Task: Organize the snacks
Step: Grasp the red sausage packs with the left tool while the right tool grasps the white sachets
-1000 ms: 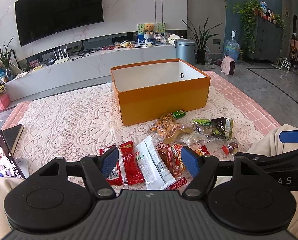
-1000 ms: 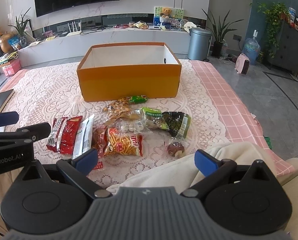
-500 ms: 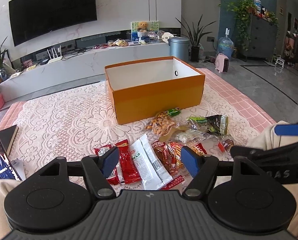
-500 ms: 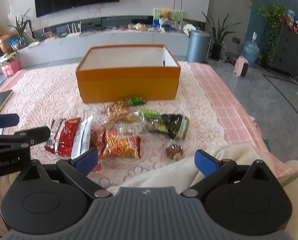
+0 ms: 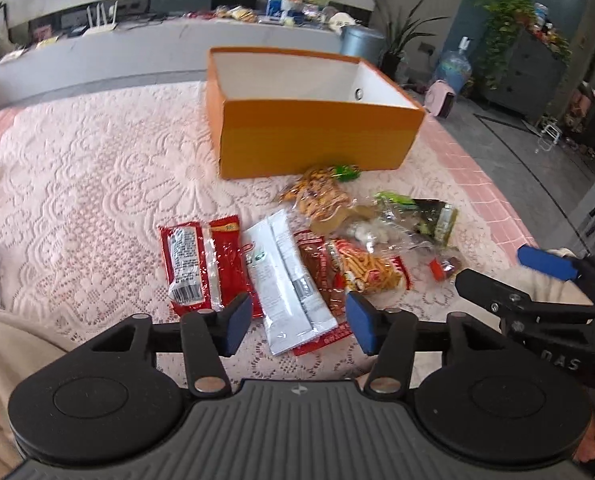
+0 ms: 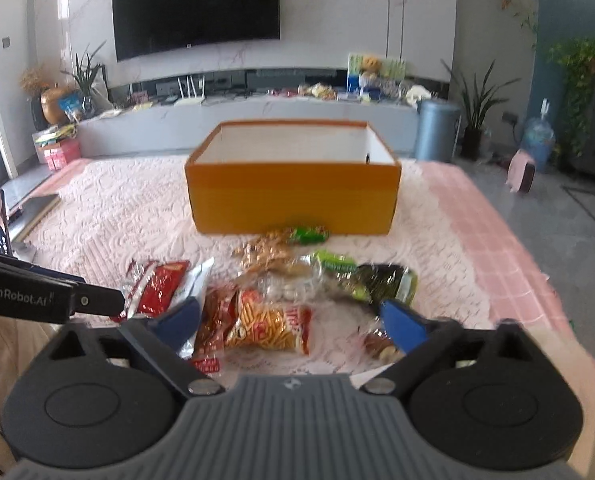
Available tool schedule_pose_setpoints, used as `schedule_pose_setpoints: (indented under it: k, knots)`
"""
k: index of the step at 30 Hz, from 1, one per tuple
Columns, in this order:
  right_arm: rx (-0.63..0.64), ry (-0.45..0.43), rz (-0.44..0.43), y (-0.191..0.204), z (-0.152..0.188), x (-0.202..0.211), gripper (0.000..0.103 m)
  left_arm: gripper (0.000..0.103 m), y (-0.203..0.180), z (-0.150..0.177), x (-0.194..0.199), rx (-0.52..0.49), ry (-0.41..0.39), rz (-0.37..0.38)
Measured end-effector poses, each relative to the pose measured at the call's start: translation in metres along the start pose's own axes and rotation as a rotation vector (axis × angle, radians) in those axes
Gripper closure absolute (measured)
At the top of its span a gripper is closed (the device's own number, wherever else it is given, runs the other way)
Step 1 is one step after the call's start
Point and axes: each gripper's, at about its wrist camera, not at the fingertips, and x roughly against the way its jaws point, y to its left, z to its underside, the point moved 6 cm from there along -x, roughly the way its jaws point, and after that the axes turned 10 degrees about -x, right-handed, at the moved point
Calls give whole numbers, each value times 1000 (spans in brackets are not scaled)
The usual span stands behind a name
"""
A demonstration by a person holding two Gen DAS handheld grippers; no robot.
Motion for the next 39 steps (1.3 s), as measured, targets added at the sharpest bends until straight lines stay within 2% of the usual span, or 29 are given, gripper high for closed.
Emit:
schedule_pose_setpoints:
  k: [1, 4, 8, 11, 16, 18, 21, 26, 28, 33, 35, 39]
  knots:
    - [-2, 18, 7, -1, 1, -6, 32, 33, 2, 0, -3, 13, 1, 3]
    - [-19, 54, 9, -4, 6, -20, 35, 32, 8, -1, -12, 39, 6, 17]
    - [-36, 86, -1, -4, 8, -36, 36, 29, 19, -4, -26, 51, 31, -32]
    - [-32, 110, -41, 6, 8, -47, 39, 29, 31, -7, -36, 70, 85, -79]
    - [-10, 158, -117, 28, 12, -68, 58, 26, 52, -9, -50, 97, 150, -121]
    - [1, 177, -151, 40, 13, -78, 61, 21, 60, -12, -57, 117, 161, -138]
    - [28, 203, -193, 56, 15, -91, 68, 21, 70, -12, -70, 136, 200, -176]
    - [31, 254, -217, 70, 15, -118, 69, 21, 82, -10, -91, 209, 256, -172]
    - [17, 275, -227, 72, 15, -127, 76, 21, 84, -10, -96, 223, 255, -167]
    - [11, 308, -236, 77, 18, -144, 76, 20, 87, -6, -109, 256, 275, -183]
    - [6, 305, -245, 78, 18, -147, 75, 14, 86, -6, -115, 255, 282, -180]
    - [23, 293, -254, 80, 20, -151, 74, 12, 84, -5, -127, 239, 300, -193]
